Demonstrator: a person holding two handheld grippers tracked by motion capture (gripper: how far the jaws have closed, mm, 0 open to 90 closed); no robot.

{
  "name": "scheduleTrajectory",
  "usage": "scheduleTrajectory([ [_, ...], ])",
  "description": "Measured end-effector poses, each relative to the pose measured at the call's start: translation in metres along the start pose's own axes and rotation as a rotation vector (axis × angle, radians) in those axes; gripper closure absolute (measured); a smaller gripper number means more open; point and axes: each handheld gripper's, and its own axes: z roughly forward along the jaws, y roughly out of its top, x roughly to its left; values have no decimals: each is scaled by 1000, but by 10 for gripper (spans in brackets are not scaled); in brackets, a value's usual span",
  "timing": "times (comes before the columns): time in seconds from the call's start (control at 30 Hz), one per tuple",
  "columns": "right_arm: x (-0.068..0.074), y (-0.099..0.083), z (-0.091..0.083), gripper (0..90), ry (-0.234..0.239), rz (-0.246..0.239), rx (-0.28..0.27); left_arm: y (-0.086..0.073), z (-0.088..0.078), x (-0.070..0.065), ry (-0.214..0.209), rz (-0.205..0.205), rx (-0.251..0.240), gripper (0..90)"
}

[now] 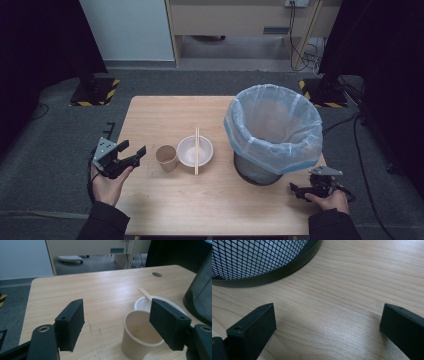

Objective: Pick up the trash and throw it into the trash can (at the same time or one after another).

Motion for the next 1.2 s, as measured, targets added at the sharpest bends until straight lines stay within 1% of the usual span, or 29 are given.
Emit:
scheduleTrajectory([
  [0.03, 0, 0, 0, 8, 1, -1, 1, 0, 0, 0, 0, 0, 0, 289],
  [0.07, 0, 0, 0, 8, 1, -1, 0, 6, 5, -3, -5, 7, -10, 295],
  [0.13, 0, 0, 0, 8, 1, -1, 1, 10, 11, -5, -6, 13, -11, 305],
  [0.23, 0, 0, 0, 9, 0, -1, 0, 12, 18, -7, -9, 16, -3, 317],
  [0.27, 1, 0, 0, 9, -1, -1, 0, 12, 21, -8, -13, 16, 2, 337],
  [0.3, 1, 0, 0, 9, 0, 3, 2, 11, 28, -10, -22, 18, 17, 346],
  [0.4, 1, 0, 0, 9, -3, 3, -1, 6, 38, -12, -33, 19, 47, 378],
  [0.43, 1, 0, 0, 8, -2, 4, 0, 4, 41, -13, -34, 23, 62, 391],
  [0.47, 1, 0, 0, 8, -2, 4, 0, 4, 41, -13, -34, 23, 62, 397],
  [0.53, 2, 1, 0, 8, -3, 9, 1, -2, 49, -11, -28, 23, 99, 421],
  [0.57, 2, 1, 0, 8, -3, 9, 1, -2, 49, -11, -28, 23, 99, 432],
  [0.6, 2, 1, 0, 8, -3, 9, 1, -6, 54, -10, -30, 10, 117, 440],
  [0.67, 2, 1, 0, 8, -3, 9, 1, -9, 56, -9, -30, 4, 126, 456],
  [0.7, 2, 1, 1, 9, -3, 8, 1, -13, 61, -8, -29, 7, 152, 465],
  [0.8, 2, 1, 1, 9, -1, 4, 0, -19, 69, -8, -32, 10, 196, 488],
  [0.83, 2, 1, 1, 9, -1, 4, 0, -19, 69, -8, -32, 10, 196, 500],
  [0.87, 2, 1, 1, 9, 0, 2, 1, -21, 70, -9, -37, 13, 212, 500],
  [0.9, 2, 1, 1, 9, 0, 0, 1, -25, 73, -8, -39, 19, 243, 518],
  [1.0, 2, 1, 1, 9, 1, 2, 0, -28, 76, -7, -41, 17, 274, 553],
  [1.03, 2, 1, 1, 9, 1, -1, -1, -28, 76, -7, -41, 17, 274, 571],
  [1.07, 2, 1, 1, 9, 1, -1, -1, -29, 76, -7, -38, 18, 283, 571],
  [1.1, 2, 1, 1, 9, 1, -2, 0, -30, 78, -7, -42, 14, 291, 615],
  [1.17, 2, 1, 1, 9, 1, -2, -1, -31, 78, -7, -40, 14, 295, 658],
  [1.2, 2, 1, 1, 9, 1, -2, -1, -31, 78, -7, -36, 15, 300, 658],
])
